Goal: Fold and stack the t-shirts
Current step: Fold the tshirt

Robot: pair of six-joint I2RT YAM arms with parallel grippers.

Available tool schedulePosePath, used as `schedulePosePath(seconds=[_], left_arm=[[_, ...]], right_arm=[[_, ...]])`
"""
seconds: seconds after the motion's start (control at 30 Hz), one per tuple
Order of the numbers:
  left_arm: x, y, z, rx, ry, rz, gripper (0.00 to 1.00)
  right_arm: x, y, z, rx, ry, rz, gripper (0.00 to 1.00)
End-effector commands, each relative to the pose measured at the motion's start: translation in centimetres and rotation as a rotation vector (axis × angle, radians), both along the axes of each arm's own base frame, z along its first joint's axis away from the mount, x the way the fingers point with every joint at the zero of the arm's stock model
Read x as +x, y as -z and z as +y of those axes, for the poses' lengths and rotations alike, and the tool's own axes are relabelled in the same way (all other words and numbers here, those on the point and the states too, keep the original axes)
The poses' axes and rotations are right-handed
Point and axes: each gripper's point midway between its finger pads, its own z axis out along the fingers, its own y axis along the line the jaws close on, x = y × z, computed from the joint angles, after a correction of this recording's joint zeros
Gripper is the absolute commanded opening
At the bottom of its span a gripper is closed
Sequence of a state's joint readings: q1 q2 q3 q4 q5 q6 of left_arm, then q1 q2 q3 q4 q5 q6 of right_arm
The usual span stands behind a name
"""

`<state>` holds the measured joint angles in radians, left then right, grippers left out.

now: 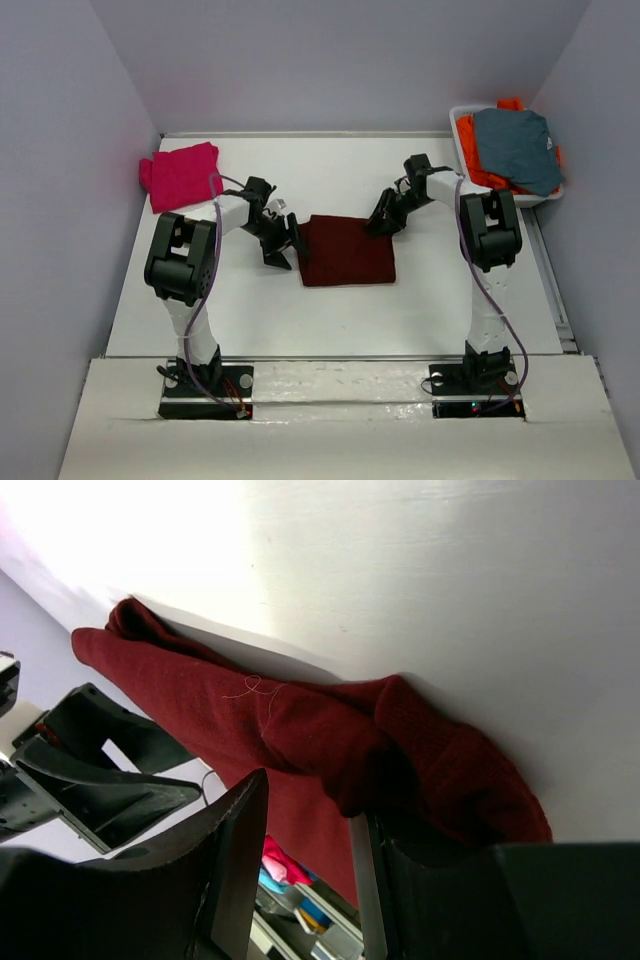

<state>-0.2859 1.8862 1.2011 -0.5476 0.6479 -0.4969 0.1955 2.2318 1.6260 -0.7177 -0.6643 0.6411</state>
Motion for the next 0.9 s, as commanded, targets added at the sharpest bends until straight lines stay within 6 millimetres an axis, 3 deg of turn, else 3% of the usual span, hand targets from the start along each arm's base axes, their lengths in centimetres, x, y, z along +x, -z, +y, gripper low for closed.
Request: schedulePosePath(seconds=[0.0, 0.1, 0.43, 0.63, 0.87], left_arm=[[-0.1, -2.2, -0.5, -0.065, 0.001, -0.048, 0.74], [-0.1, -1.8, -0.2, -0.07, -0.008, -0.044, 0.76], [1.1, -2.3, -1.5, -0.239, -0.022, -0.055, 0.81], [2.2, -2.9, -1.9, -0.293, -0.045, -0.092, 0.81], [1.5, -2.3, -1.9, -0.309, -0.071, -0.071, 0.81]], right_arm=[[2.1, 1.6, -2.3, -0.095, 0.036, -0.038, 0.45], [3.5, 0.9, -2.0, -0.087, 0.031, -0.062, 0.45], [4.1, -0.8, -1.1, -0.019, -0.015, -0.099, 0.46], [3.8, -1.5, -0.8, 0.009, -0.055, -0.121, 0.46], [2.7, -1.2, -1.2, -0.012, -0.052, -0.102, 0.46]])
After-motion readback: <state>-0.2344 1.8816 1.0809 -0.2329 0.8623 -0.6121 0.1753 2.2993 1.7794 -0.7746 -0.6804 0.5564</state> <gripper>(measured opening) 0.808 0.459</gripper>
